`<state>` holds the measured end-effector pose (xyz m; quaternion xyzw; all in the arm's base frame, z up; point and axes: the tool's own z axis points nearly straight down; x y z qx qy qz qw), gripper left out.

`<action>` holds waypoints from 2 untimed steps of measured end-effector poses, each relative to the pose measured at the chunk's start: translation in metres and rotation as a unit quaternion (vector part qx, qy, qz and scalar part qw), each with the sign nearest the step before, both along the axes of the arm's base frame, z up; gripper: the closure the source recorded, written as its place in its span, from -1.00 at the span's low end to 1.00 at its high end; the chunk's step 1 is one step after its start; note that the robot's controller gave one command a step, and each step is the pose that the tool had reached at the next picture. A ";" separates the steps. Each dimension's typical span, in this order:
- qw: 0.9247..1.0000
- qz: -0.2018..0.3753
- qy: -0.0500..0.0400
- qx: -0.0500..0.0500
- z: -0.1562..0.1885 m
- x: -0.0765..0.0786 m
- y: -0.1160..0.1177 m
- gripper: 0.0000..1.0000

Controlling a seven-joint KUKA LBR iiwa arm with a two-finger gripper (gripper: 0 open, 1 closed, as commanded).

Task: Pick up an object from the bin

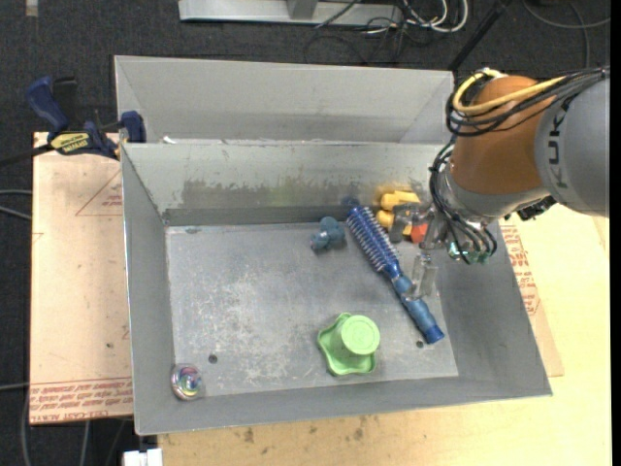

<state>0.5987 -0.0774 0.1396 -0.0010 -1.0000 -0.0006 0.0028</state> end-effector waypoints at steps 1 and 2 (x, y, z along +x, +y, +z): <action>0.994 -0.108 -0.012 0.000 -0.065 0.002 0.008 -1.00; 0.992 -0.129 -0.006 0.000 -0.038 0.013 0.010 -1.00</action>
Offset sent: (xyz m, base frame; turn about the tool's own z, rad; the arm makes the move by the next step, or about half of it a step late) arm -0.0027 0.0079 -0.0696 0.2157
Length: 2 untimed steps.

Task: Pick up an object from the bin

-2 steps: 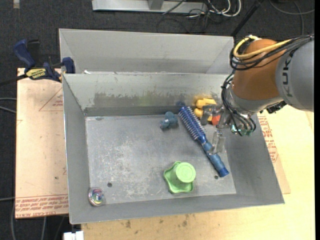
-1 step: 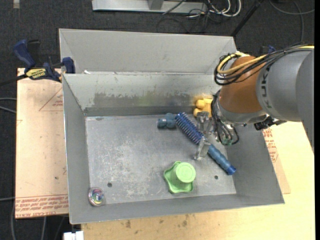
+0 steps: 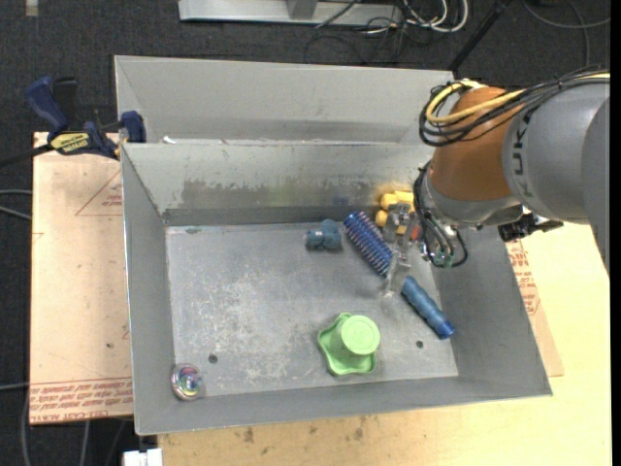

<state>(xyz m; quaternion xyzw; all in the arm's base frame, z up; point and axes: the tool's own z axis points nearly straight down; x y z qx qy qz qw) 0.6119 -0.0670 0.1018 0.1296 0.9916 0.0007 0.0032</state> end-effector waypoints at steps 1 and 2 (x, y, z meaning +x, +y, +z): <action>0.993 -0.114 0.001 0.000 -0.001 -0.001 -0.006 -1.00; 0.980 -0.200 0.003 0.001 -0.033 -0.012 -0.018 -1.00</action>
Offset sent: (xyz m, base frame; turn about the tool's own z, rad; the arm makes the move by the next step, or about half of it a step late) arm -0.0016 -0.0059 -0.0018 0.2313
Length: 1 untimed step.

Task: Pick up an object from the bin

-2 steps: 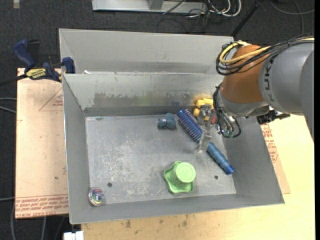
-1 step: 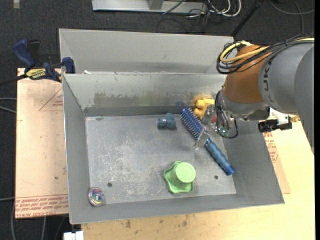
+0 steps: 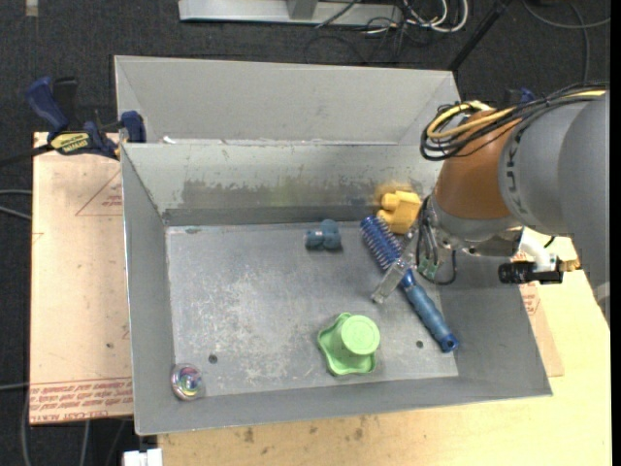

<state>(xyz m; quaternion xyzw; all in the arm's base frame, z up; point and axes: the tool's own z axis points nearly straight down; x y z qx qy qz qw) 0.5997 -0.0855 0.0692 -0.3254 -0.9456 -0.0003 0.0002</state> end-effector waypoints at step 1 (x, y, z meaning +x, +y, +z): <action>1.000 0.002 -0.001 0.000 0.000 0.001 0.000 -1.00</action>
Offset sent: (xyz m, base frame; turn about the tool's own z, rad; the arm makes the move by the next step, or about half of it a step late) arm 0.0000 0.0000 0.0000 0.0000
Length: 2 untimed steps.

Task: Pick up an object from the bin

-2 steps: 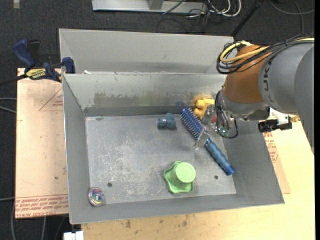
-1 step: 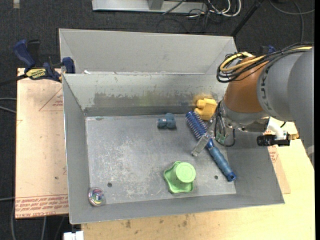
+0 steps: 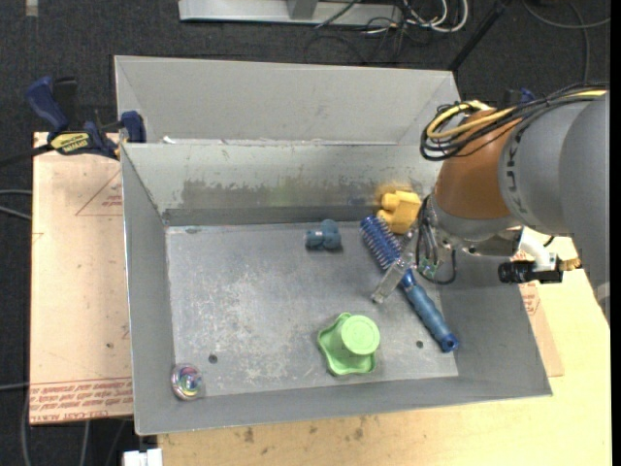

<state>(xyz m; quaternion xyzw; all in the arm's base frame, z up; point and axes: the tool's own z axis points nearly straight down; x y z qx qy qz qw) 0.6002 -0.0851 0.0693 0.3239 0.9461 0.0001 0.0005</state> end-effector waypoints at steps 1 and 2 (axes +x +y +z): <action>1.000 -0.001 0.001 0.002 -0.001 0.000 0.002 1.00; 1.000 0.001 -0.002 0.000 0.048 0.001 0.003 1.00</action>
Offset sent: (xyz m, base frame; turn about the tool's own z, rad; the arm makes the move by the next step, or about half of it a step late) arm 0.0000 0.0000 0.0000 0.0000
